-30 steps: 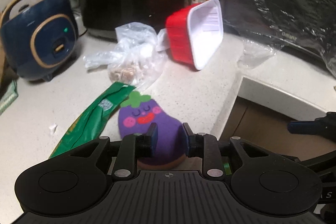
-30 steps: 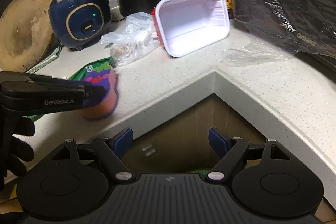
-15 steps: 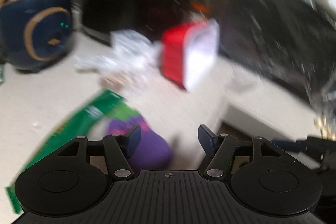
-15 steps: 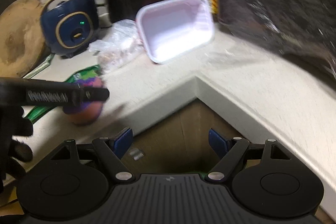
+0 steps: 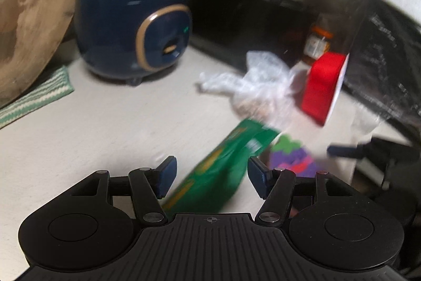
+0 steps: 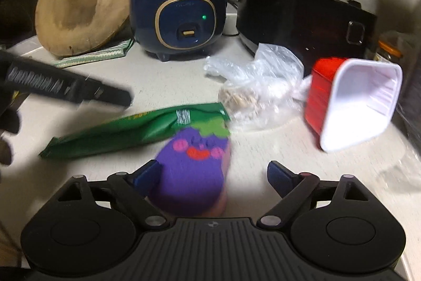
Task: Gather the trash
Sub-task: 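Grasp the long green wrapper with the left gripper while the right gripper holds the sponge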
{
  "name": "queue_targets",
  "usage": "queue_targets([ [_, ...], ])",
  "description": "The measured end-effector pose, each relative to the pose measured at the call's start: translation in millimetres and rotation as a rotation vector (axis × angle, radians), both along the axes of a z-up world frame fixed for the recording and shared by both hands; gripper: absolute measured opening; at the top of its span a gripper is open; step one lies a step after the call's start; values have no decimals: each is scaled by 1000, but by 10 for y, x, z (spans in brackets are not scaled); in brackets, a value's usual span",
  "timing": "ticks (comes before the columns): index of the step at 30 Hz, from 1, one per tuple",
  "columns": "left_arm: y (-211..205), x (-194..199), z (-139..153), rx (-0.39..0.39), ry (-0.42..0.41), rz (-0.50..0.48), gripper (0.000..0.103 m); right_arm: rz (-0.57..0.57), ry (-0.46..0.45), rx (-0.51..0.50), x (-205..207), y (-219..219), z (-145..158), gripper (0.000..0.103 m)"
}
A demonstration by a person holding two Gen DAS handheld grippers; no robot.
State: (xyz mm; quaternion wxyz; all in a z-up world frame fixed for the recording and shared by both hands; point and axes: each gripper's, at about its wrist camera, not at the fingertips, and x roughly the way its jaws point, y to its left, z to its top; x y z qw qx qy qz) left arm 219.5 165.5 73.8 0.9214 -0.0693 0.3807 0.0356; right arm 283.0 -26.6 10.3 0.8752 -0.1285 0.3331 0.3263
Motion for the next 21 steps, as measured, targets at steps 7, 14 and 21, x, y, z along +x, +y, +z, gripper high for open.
queue_targets([
  [7,186,-24,-61,9,7,-3,65,58,85,8,57,221,-65,89],
  [14,75,60,-93,48,18,-99,65,-3,95,21,16,120,-32,69],
  [21,-60,116,-158,155,74,-256,65,-121,95,87,-58,-341,179,69],
])
